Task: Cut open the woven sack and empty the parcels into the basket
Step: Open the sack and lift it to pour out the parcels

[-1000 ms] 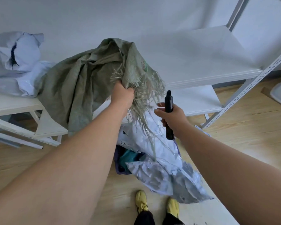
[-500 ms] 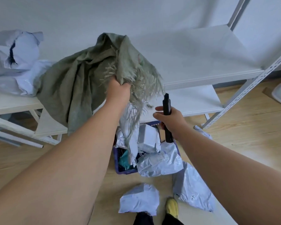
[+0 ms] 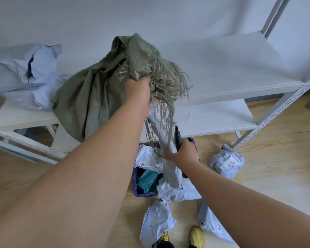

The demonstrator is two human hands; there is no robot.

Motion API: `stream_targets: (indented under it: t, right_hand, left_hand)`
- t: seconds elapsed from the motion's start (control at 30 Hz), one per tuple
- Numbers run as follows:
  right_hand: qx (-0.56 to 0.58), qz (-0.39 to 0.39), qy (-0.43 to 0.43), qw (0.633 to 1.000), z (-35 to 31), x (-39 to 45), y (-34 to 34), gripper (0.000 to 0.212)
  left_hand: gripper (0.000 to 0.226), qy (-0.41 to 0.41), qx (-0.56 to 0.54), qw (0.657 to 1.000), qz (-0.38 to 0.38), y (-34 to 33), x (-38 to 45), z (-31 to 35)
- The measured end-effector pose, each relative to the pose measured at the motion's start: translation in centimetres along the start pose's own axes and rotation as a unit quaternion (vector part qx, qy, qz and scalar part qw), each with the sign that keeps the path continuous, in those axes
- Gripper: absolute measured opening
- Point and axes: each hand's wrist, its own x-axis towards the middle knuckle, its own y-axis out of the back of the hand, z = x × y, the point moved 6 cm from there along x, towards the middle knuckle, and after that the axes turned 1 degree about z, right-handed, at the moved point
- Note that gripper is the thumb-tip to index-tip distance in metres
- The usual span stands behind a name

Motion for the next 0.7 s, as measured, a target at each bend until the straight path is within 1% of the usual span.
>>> stream_targets:
  t: [0.03,0.07,0.13,0.17,0.2,0.23,0.3,0.33,0.4,0.47,0.57,0.6,0.63,0.7]
  right_hand:
    - [-0.011,0.006,-0.006,1.0,0.3,0.0,-0.1,0.051]
    - [-0.023,0.011,-0.013,1.0,0.8,0.3,-0.1,0.042]
    - [-0.034,0.039,-0.024,0.998,1.4,0.7,0.9,0.021]
    - [-0.024,0.062,-0.032,0.997,1.7,0.8,1.8,0.013]
    - [-0.001,0.084,-0.036,0.996,1.9,0.9,2.7,0.007]
    - [0.023,0.101,-0.034,0.994,2.0,1.0,3.4,0.009]
    - [0.036,0.097,-0.024,0.994,1.6,1.1,4.3,0.011]
    - [0.029,0.089,-0.02,0.995,1.3,1.2,4.5,0.009]
    - [0.017,0.099,-0.021,0.995,1.1,1.4,5.4,0.006]
    - [0.01,0.141,-0.04,0.989,1.7,1.6,7.1,0.008]
    - [0.013,0.175,-0.091,0.98,4.0,1.6,9.0,0.012]
    - [0.018,0.182,-0.113,0.977,4.9,1.6,9.3,0.014]
    - [0.021,0.185,-0.133,0.973,5.7,1.4,9.5,0.015]
    - [0.017,0.179,-0.159,0.971,6.9,1.2,9.2,0.021]
  left_hand:
    - [0.022,0.005,-0.009,1.0,0.006,-0.1,-0.2,0.0]
    - [0.021,0.004,-0.017,1.0,0.012,0.0,-0.3,0.1]
    - [0.021,-0.013,-0.036,0.999,0.025,0.7,0.1,0.6]
    - [0.022,-0.033,-0.027,0.998,0.04,1.3,0.3,0.9]
    - [0.024,-0.061,0.008,0.996,0.063,2.0,0.8,1.2]
    - [0.028,-0.089,0.059,0.991,0.085,2.7,1.0,1.3]
    - [0.037,-0.123,0.174,0.971,0.108,3.8,1.4,0.8]
    - [0.038,-0.122,0.219,0.962,0.11,4.4,1.9,0.0]
    - [0.038,-0.099,0.264,0.952,0.116,5.8,3.0,-1.9]
    - [0.038,-0.056,0.258,0.954,0.141,7.5,4.3,-3.5]
    - [0.035,0.039,0.163,0.966,0.199,10.5,6.5,-5.7]
    - [0.034,0.065,0.144,0.964,0.213,11.0,6.6,-6.0]
    - [0.036,0.08,0.155,0.961,0.214,11.4,6.6,-6.1]
    - [0.042,0.067,0.22,0.95,0.209,11.2,6.1,-5.8]
